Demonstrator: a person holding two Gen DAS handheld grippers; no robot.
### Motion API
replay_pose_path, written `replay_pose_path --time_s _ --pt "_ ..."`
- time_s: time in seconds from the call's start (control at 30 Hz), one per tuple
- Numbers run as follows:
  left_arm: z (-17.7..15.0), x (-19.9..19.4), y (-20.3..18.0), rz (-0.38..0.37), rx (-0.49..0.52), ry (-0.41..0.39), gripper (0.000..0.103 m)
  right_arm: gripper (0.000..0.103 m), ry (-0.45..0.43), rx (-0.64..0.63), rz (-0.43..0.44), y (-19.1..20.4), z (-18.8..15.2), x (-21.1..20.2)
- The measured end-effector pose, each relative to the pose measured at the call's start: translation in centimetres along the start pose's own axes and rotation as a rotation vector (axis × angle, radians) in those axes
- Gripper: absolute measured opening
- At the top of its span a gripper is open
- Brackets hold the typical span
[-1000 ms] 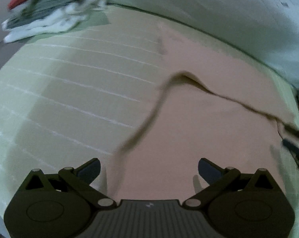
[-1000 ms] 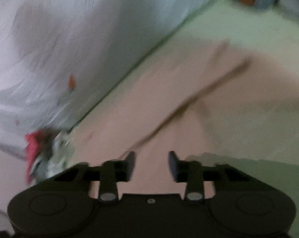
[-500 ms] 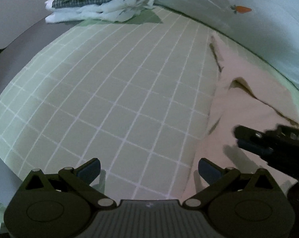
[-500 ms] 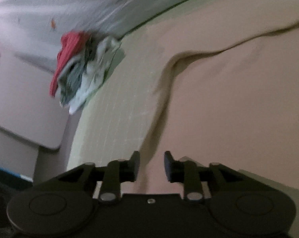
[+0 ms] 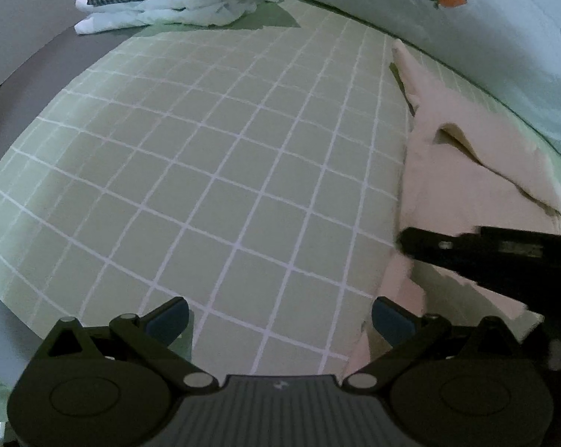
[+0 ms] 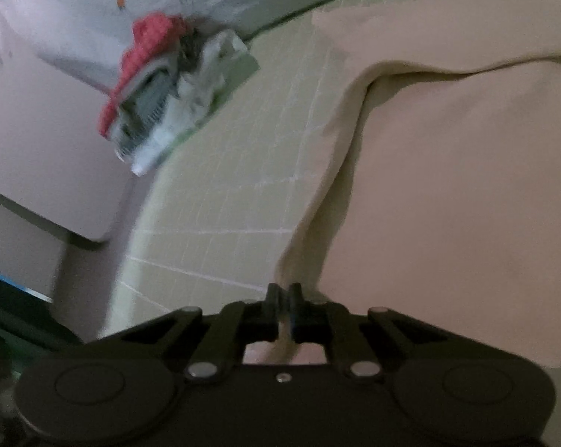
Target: Fold clothes
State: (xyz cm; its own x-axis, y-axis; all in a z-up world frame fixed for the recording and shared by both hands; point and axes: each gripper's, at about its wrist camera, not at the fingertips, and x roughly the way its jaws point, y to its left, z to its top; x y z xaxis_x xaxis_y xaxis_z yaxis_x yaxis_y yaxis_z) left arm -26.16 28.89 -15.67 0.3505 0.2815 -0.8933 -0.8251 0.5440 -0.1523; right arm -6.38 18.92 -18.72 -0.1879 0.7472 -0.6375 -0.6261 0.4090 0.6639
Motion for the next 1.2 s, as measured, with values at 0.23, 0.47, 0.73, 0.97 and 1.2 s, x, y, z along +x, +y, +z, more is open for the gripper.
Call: replay_pose_path --time_s 0.23,0.47,0.73,0.97,1.2 --pt "-0.3 0.1 0.8 0.007 -0.005 0.006 0.103 0.005 -0.161 0.276 -0.006 -6.5 -0.8 -5.9" --pt "-0.9 0.4 -0.7 -0.020 0.097 0.029 0.103 0.025 -0.161 0.341 -0.093 -7.8 -3.2 -7.1" --pt "-1.9 0.5 -2.8 -0.048 0.201 0.040 0.103 0.028 -0.091 0.138 -0.129 -4.3 -4.1 -6.6" --pt "-2.7 0.5 -2.4 -0.043 0.198 0.042 0.103 0.006 -0.227 0.147 -0.179 -5.1 -4.2 -9.4" --pt "-3.0 0.7 -2.0 -0.036 0.191 0.046 0.103 0.039 -0.230 0.077 -0.427 -5.2 -5.2 -10.8"
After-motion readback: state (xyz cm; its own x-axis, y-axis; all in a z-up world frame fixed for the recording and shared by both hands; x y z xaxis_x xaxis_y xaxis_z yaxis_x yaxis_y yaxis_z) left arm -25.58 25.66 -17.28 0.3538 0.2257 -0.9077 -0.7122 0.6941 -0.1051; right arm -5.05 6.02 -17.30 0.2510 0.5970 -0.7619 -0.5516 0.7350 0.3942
